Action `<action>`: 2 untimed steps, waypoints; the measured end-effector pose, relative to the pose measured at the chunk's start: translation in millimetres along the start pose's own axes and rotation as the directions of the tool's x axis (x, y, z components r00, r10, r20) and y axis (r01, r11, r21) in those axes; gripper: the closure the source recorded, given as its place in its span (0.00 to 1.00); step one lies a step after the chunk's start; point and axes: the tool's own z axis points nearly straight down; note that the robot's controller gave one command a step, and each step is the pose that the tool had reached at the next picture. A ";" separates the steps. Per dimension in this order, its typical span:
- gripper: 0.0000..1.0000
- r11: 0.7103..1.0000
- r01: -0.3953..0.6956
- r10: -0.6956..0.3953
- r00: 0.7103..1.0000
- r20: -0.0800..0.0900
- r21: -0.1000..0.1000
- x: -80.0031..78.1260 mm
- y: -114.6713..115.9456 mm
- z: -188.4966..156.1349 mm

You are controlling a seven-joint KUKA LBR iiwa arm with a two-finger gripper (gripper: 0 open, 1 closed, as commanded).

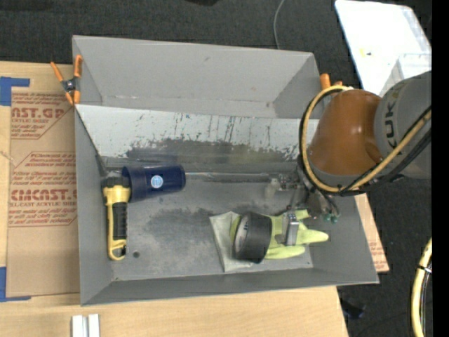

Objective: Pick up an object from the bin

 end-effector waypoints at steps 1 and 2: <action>0.00 1.000 0.001 -0.001 1.000 0.008 0.001 -2.0 0.2 -4.4; 0.00 0.999 -0.043 0.043 0.999 0.008 0.001 -33.2 -77.5 64.8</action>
Offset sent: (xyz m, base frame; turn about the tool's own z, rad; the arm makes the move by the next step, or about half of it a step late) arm 0.0314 -0.0751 -0.0623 0.0377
